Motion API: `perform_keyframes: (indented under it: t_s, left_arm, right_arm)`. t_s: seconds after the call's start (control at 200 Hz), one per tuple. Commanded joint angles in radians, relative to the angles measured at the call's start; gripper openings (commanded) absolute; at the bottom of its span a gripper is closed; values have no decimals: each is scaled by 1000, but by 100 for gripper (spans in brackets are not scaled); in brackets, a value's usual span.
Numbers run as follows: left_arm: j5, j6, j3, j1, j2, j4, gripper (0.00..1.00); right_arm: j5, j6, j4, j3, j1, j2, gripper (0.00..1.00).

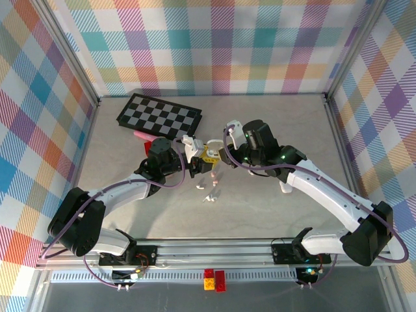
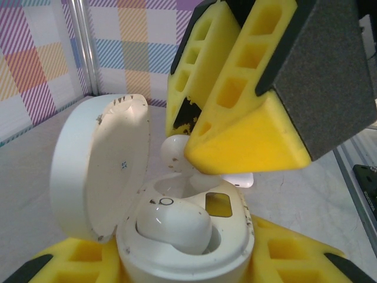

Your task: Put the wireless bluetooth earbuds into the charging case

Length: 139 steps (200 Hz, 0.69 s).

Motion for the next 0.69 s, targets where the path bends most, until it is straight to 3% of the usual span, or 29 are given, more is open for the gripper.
perform_keyframes:
  t_s: [0.0,0.375,0.69]
  left_arm:
    - [8,-13,22,-6,-36,41,31]
    - [6,-19,18,-7,-34,49,31]
    - [-1,-29,12,-5,-30,62,31]
  right_arm:
    - [-45,-18,-9,-1,12,14,26]
    - [-47,4,-1,-6,13,-15,28]
    - [-19,47,49,-39,12,-79,49]
